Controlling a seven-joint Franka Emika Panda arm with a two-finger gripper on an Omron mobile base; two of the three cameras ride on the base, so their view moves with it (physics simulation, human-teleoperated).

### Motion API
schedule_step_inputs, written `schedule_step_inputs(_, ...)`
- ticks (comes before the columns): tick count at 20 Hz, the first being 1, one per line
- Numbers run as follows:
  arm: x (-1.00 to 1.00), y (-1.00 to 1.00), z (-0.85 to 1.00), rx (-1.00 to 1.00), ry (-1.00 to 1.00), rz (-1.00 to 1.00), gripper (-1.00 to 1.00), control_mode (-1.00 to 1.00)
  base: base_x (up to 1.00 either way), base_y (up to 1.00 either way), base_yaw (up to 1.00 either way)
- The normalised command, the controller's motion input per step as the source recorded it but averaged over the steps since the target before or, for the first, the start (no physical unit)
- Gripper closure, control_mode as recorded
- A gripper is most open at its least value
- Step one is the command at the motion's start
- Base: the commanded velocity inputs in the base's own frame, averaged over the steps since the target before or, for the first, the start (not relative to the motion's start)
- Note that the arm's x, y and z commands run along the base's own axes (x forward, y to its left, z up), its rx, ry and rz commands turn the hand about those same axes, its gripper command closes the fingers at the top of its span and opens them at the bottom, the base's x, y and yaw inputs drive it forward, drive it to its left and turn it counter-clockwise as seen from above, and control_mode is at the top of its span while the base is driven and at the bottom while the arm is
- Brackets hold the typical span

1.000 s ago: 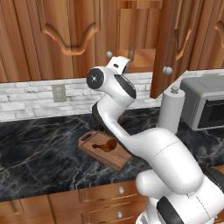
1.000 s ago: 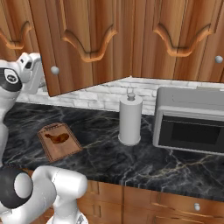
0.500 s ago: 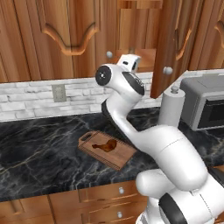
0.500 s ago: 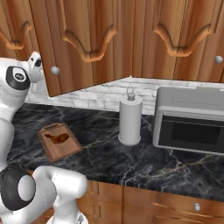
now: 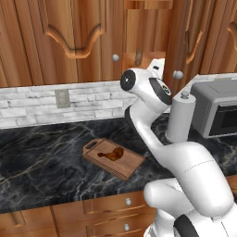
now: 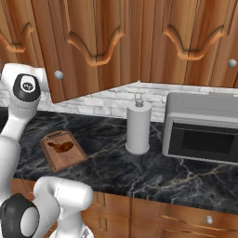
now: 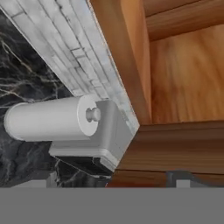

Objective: Open the cabinet, retrieve the rolling pin, and place it next to the meat on the cutting board to prepare for tenderizing.

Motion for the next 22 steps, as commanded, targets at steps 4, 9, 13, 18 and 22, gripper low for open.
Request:
schedule_step_inputs(4, -0.89, -0.8, 0.03, 0.0, -0.04, -0.24, -1.0, -1.0, 0.0, 0.0, 0.0)
schedule_step_inputs(9, -0.88, -0.82, 0.09, 0.0, -0.04, -0.24, -1.0, -1.0, 0.0, 0.0, 0.0)
schedule_step_inputs(13, -0.4, -0.71, 0.24, -0.03, 0.0, -0.22, -1.0, -1.0, 0.0, 0.0, 0.0)
schedule_step_inputs(18, 0.0, -0.7, 0.13, -0.02, 0.01, -0.13, -1.0, -1.0, 0.0, 0.0, 0.0)
schedule_step_inputs(22, 0.0, -0.72, 0.01, 0.0, 0.03, -0.11, -1.0, -1.0, 0.0, 0.0, 0.0)
